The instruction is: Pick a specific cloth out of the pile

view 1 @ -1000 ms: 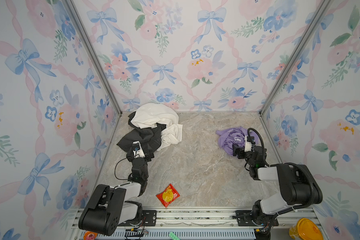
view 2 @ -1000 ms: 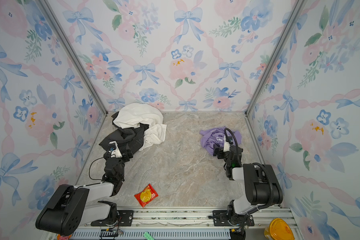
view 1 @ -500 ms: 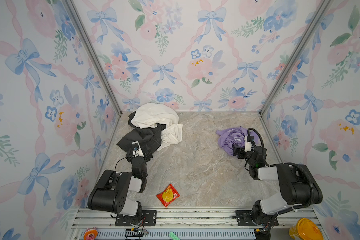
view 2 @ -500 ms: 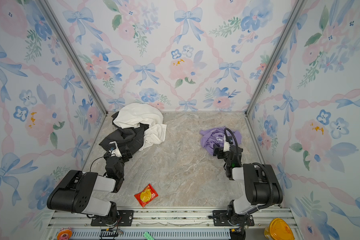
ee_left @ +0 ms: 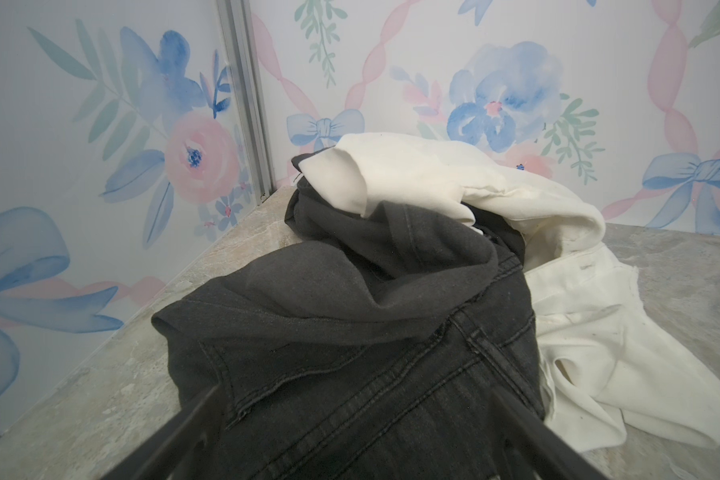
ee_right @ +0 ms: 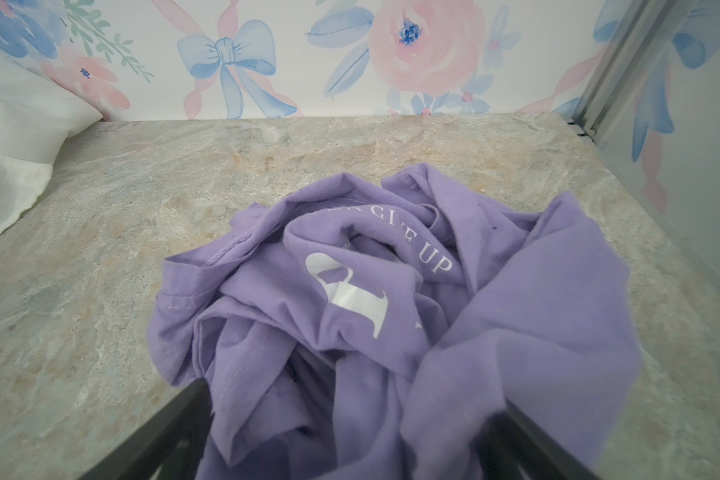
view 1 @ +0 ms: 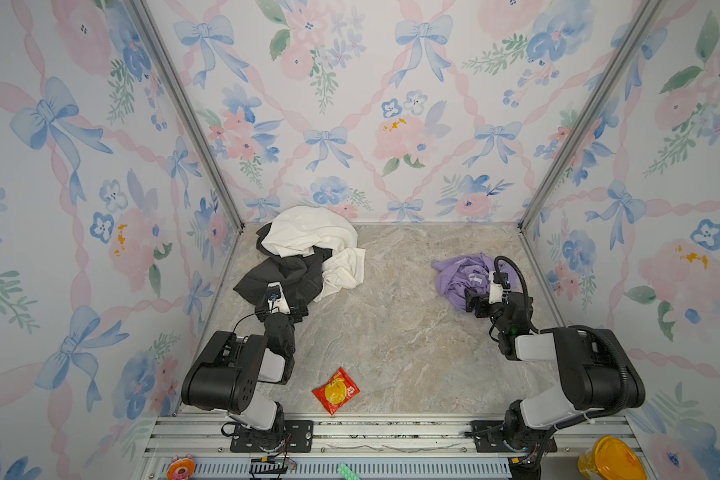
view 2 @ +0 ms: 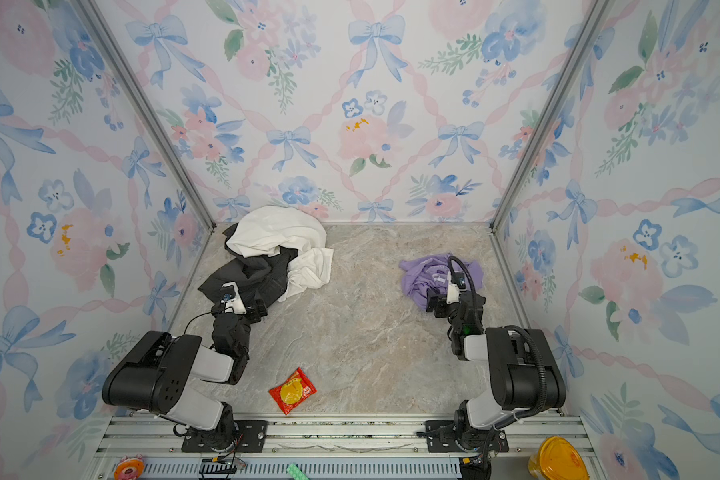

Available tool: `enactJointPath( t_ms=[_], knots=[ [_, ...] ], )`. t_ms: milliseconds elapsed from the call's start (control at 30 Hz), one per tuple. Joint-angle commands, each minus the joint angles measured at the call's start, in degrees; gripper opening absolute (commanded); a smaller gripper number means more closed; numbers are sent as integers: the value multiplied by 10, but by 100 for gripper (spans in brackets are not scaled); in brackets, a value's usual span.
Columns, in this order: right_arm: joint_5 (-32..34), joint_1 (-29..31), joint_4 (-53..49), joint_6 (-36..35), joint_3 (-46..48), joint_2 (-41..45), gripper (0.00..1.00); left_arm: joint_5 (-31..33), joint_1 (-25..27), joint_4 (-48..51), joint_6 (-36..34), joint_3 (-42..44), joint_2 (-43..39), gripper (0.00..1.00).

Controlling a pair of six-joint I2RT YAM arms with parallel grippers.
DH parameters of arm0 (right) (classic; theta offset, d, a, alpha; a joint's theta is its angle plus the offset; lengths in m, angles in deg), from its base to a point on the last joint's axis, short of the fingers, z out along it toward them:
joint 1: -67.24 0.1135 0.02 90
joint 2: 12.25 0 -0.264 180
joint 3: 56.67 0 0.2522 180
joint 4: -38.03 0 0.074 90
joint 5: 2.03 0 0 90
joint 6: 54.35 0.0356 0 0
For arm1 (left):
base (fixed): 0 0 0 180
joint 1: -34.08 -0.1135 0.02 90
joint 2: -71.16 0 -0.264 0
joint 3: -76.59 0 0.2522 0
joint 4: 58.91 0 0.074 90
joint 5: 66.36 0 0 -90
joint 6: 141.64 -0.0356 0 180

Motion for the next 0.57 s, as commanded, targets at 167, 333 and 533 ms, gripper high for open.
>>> enactJointPath(
  t_ms=[167,333,533],
  knots=[
    [6,7,8,-9,-8,2,97,-2,4,-15,-13,-11,5,98],
    [6,7,8,-9,-9,1,97,-1,4,-15,-13,-12,8,98],
    [7,7,8,-9,-9,1,97,-2,3,-15,-12,-11,6,98]
  ],
)
